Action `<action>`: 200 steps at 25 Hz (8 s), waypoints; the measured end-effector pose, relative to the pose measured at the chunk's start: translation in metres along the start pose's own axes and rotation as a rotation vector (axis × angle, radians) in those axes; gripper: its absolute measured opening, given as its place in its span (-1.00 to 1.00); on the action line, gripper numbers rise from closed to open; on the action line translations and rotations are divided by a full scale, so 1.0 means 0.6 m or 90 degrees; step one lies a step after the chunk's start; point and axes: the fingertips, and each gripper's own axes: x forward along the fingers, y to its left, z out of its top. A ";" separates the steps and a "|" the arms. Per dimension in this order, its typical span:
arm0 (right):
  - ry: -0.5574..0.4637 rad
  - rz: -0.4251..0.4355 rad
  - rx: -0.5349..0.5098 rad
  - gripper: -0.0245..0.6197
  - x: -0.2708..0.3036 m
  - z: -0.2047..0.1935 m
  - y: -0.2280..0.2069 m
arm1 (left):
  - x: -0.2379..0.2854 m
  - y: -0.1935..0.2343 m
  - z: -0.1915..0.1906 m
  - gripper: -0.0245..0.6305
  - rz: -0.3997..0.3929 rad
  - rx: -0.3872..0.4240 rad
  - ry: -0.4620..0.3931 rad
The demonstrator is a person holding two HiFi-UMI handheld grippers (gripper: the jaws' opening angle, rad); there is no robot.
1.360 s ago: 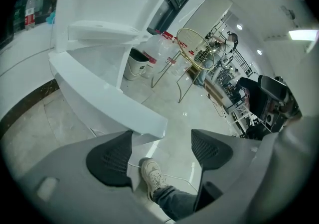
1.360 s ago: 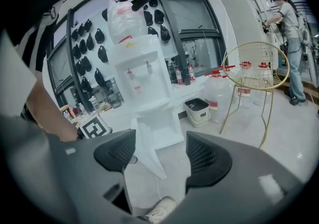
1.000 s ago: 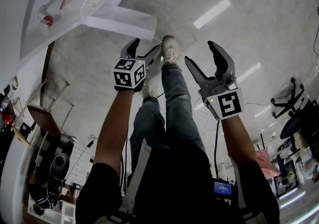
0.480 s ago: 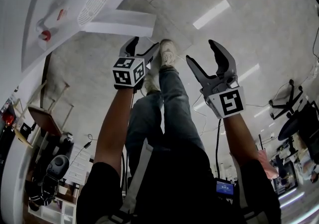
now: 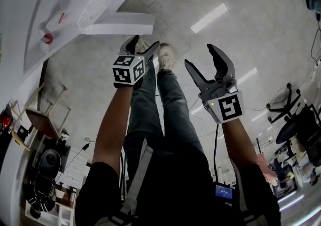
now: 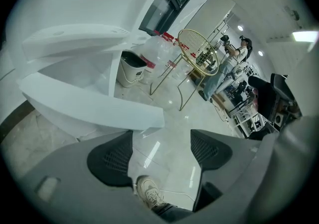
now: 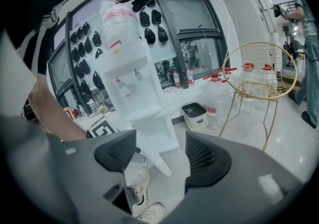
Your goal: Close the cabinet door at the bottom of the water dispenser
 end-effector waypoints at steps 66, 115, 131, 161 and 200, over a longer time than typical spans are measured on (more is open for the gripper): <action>0.010 -0.082 0.060 -0.07 0.143 0.065 -0.079 | 0.109 0.063 0.203 0.22 -0.049 0.069 0.037; 0.004 -0.122 0.089 -0.09 0.134 0.074 -0.126 | 0.166 0.095 0.298 0.26 0.039 0.092 -0.006; -0.030 -0.144 0.086 -0.09 0.098 0.107 -0.113 | 0.136 0.017 0.334 0.28 -0.005 0.138 -0.022; -0.235 -0.073 -0.062 -0.21 -0.346 0.529 0.077 | -0.551 -0.534 0.570 0.22 -0.140 0.298 -0.349; -0.327 0.051 -0.158 -0.66 -0.297 0.652 0.397 | -0.972 -0.360 0.499 -0.81 0.009 0.303 -0.547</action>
